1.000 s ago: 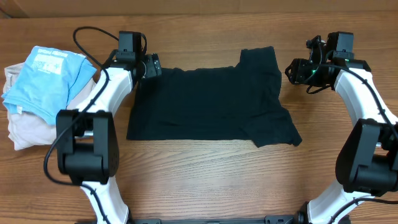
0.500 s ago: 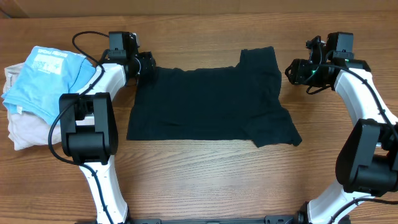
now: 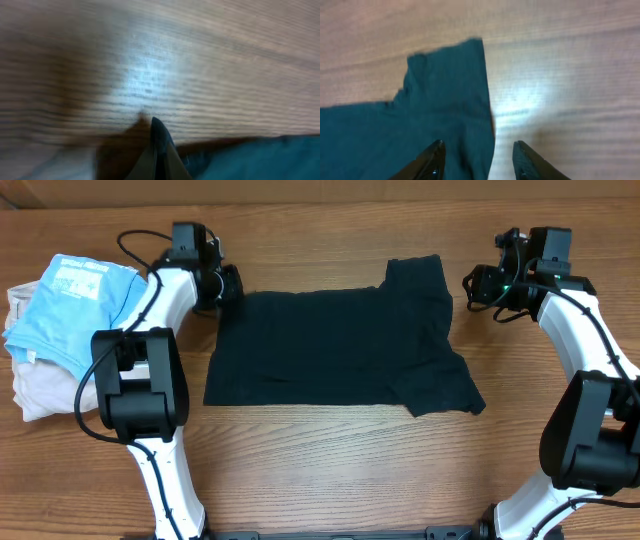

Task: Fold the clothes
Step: 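Release the shirt and raise both grippers to the far corners, then grasp the shirt's far shoulders and fold them toward the near hem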

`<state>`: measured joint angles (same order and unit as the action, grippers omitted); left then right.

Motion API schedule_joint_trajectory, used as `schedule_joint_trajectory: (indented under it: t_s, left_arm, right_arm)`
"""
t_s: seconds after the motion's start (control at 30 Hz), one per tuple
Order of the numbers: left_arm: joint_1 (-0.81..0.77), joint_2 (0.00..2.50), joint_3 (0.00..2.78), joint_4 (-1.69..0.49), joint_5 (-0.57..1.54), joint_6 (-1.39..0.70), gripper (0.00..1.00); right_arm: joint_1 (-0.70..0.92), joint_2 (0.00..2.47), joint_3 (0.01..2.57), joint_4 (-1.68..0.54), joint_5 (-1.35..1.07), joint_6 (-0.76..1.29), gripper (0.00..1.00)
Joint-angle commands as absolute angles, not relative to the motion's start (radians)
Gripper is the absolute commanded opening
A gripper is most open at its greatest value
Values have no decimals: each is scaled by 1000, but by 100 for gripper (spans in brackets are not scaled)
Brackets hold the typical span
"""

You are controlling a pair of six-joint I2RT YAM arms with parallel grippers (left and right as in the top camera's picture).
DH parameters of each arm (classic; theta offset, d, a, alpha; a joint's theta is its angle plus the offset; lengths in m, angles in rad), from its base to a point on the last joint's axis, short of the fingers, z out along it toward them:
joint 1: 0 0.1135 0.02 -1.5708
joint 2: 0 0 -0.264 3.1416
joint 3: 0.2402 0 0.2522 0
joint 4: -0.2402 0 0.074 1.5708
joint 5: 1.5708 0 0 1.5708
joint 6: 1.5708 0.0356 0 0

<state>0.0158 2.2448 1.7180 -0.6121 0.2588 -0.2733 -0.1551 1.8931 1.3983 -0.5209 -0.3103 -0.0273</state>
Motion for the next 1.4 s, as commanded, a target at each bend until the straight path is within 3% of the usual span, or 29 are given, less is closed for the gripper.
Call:
schedule_joint_trajectory:
  t_s: [0.0, 0.23, 0.73, 0.87, 1.0, 1.13, 1.2, 1.37]
  left_arm:
    - [26, 2255, 1813, -654, 274, -258, 4]
    - [19, 2255, 1843, -695, 273, -261, 4]
    - [18, 2255, 1843, -711, 274, -262, 4]
    - [18, 2255, 1843, -711, 274, -262, 4]
    - [18, 2255, 1843, -711, 274, -262, 4]
    - [18, 2255, 1843, -714, 274, -262, 4]
    - [18, 2255, 1843, -719, 274, -262, 4]
    - [18, 2255, 1843, -726, 274, -262, 4]
  right_arm:
    - [-141, 1937, 1409, -473, -338, -31, 53]
    - [-102, 2063, 1493, -419, -345, -31, 63]
    - [-64, 2267, 1552, -353, -346, -27, 61]
    - [-36, 2271, 1552, -375, -344, -28, 50]
    - [-13, 2271, 1552, -418, -323, -28, 47]
    - [-7, 2271, 1552, -439, -239, -27, 16]
    - [-7, 2271, 1552, -442, -225, -26, 5]
    - [-7, 2271, 1552, -432, -213, -21, 4]
